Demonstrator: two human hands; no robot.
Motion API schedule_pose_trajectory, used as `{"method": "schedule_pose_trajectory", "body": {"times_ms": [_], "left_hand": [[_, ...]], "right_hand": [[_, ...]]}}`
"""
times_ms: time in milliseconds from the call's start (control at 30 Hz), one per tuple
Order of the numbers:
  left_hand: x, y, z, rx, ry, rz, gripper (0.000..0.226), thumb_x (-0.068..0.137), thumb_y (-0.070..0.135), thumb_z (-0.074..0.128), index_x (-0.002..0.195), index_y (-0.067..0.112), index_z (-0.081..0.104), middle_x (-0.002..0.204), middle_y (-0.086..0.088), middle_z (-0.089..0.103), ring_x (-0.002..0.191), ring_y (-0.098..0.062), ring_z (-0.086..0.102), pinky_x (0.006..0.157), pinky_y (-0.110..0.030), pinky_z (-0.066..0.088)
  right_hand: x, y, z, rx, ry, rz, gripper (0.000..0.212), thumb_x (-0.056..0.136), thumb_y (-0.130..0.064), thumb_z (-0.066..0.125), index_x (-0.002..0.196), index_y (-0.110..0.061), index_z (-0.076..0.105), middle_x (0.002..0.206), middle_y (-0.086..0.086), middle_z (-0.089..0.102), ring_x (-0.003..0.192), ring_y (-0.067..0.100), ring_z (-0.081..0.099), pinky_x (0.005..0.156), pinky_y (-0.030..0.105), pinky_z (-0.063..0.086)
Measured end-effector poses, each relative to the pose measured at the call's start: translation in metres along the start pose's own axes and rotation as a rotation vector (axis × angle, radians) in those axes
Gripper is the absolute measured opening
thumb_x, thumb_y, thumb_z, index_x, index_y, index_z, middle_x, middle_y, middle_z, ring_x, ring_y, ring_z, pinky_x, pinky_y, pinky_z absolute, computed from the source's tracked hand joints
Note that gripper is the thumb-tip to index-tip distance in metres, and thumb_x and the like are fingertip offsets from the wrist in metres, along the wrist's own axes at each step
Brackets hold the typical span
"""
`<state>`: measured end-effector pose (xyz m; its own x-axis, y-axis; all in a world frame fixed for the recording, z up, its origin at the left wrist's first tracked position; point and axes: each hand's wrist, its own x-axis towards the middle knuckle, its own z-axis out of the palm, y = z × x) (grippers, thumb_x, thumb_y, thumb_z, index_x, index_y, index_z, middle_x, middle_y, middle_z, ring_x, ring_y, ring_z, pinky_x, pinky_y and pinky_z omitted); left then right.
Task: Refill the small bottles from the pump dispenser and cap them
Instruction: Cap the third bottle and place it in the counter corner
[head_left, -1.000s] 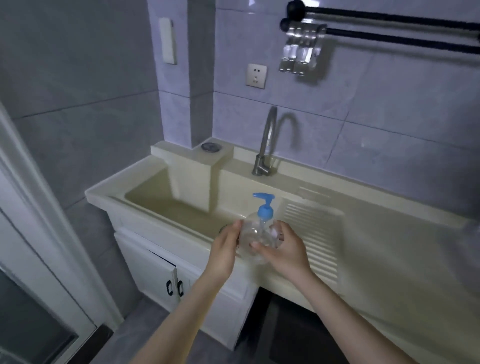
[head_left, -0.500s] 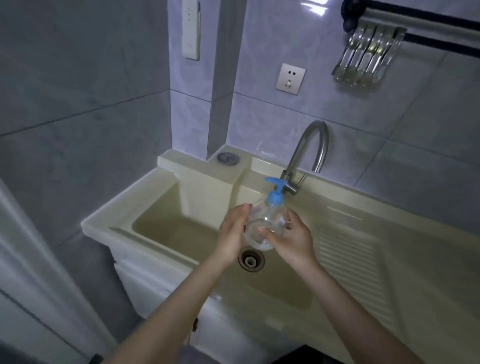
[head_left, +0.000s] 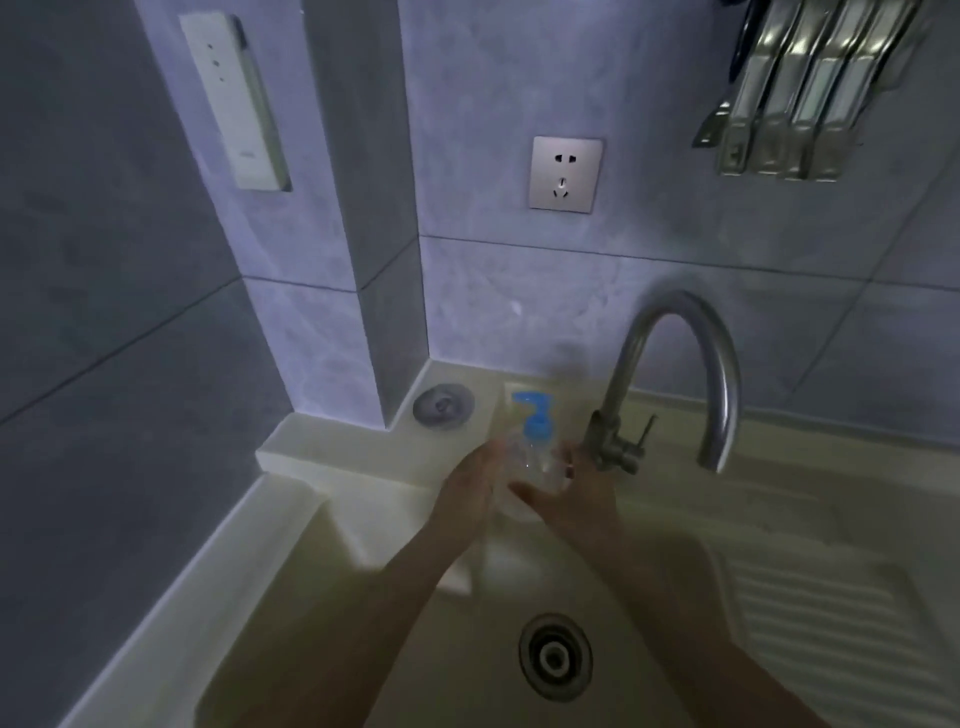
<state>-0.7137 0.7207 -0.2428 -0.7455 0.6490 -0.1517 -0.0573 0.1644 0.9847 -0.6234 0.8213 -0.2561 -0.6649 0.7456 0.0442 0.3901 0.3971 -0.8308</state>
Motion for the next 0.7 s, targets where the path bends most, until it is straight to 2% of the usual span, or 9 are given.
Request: {"method": "schedule_pose_trajectory", "body": {"times_ms": [133,233,300,400,467,533,567,633,700], "left_hand": [[0.070,0.001,0.006,0.061,-0.017,-0.054,0.030,0.095,0.050,0.044,0.072,0.047,0.064,0.092,0.018,0.063,0.105,-0.013,0.057,0.101,-0.036,0.037],[0.106,-0.003,0.008,0.056,-0.026,-0.095,0.029,0.098,0.040,0.043,0.075,0.041,0.062,0.087,0.017,0.062,0.093,-0.010,0.057,0.099,-0.038,0.040],[0.124,-0.001,0.009,0.068,-0.036,-0.124,0.029,0.098,0.038,0.043,0.077,0.036,0.062,0.088,0.013,0.064,0.090,-0.009,0.058,0.097,-0.036,0.042],[0.148,-0.004,0.012,0.114,-0.092,-0.128,0.028,0.100,0.038,0.039,0.082,0.035,0.061,0.101,0.000,0.064,0.098,-0.019,0.058,0.100,-0.040,0.041],[0.157,-0.005,0.015,0.146,-0.117,-0.122,0.030,0.093,0.055,0.040,0.083,0.037,0.062,0.109,-0.008,0.065,0.099,-0.022,0.058,0.100,-0.044,0.040],[0.164,-0.009,0.018,0.191,-0.140,-0.146,0.053,0.080,0.070,0.037,0.097,0.031,0.067,0.118,-0.015,0.064,0.106,-0.027,0.059,0.101,-0.044,0.040],[0.167,-0.010,0.018,0.215,-0.150,-0.149,0.061,0.084,0.068,0.035,0.110,0.022,0.065,0.124,-0.015,0.061,0.114,-0.029,0.056,0.103,-0.043,0.039],[0.168,-0.006,0.015,0.212,-0.145,-0.167,0.055,0.097,0.049,0.035,0.128,0.008,0.055,0.133,-0.014,0.054,0.125,-0.029,0.049,0.106,-0.038,0.037],[0.171,-0.010,0.013,0.221,-0.150,-0.166,0.051,0.100,0.042,0.034,0.131,0.005,0.052,0.135,-0.012,0.052,0.128,-0.027,0.046,0.105,-0.035,0.036]], "right_hand": [[0.064,0.018,0.014,-0.037,0.003,0.012,0.060,0.069,-0.041,0.083,0.113,-0.017,0.051,0.102,-0.008,0.055,0.092,0.010,0.053,0.077,0.023,0.040],[0.094,0.026,0.023,0.003,-0.005,0.063,0.083,0.066,-0.034,0.085,0.134,-0.013,0.042,0.121,-0.001,0.056,0.112,0.019,0.056,0.092,0.033,0.046],[0.113,0.030,0.027,0.009,0.006,0.061,0.084,0.067,-0.030,0.086,0.135,-0.013,0.041,0.123,0.001,0.056,0.114,0.022,0.056,0.092,0.030,0.045],[0.134,0.035,0.032,-0.010,-0.021,0.062,0.082,0.070,-0.030,0.084,0.136,-0.013,0.039,0.126,0.003,0.055,0.111,0.020,0.055,0.087,0.025,0.042],[0.141,0.038,0.033,-0.021,-0.037,0.067,0.082,0.071,-0.029,0.083,0.137,-0.012,0.037,0.126,0.003,0.053,0.110,0.019,0.054,0.085,0.022,0.040],[0.145,0.041,0.035,-0.031,-0.027,0.070,0.081,0.071,-0.027,0.083,0.137,-0.010,0.038,0.123,0.002,0.053,0.112,0.020,0.055,0.086,0.022,0.040],[0.148,0.042,0.037,-0.034,-0.009,0.061,0.078,0.070,-0.026,0.084,0.134,-0.009,0.041,0.119,0.001,0.054,0.110,0.021,0.057,0.087,0.024,0.043],[0.150,0.044,0.038,-0.044,0.012,0.059,0.073,0.070,-0.025,0.083,0.129,-0.009,0.044,0.114,0.002,0.057,0.105,0.023,0.060,0.088,0.029,0.048],[0.150,0.042,0.037,-0.047,-0.007,0.072,0.072,0.073,-0.024,0.081,0.131,-0.009,0.043,0.116,0.003,0.057,0.106,0.023,0.059,0.088,0.027,0.046]]}}
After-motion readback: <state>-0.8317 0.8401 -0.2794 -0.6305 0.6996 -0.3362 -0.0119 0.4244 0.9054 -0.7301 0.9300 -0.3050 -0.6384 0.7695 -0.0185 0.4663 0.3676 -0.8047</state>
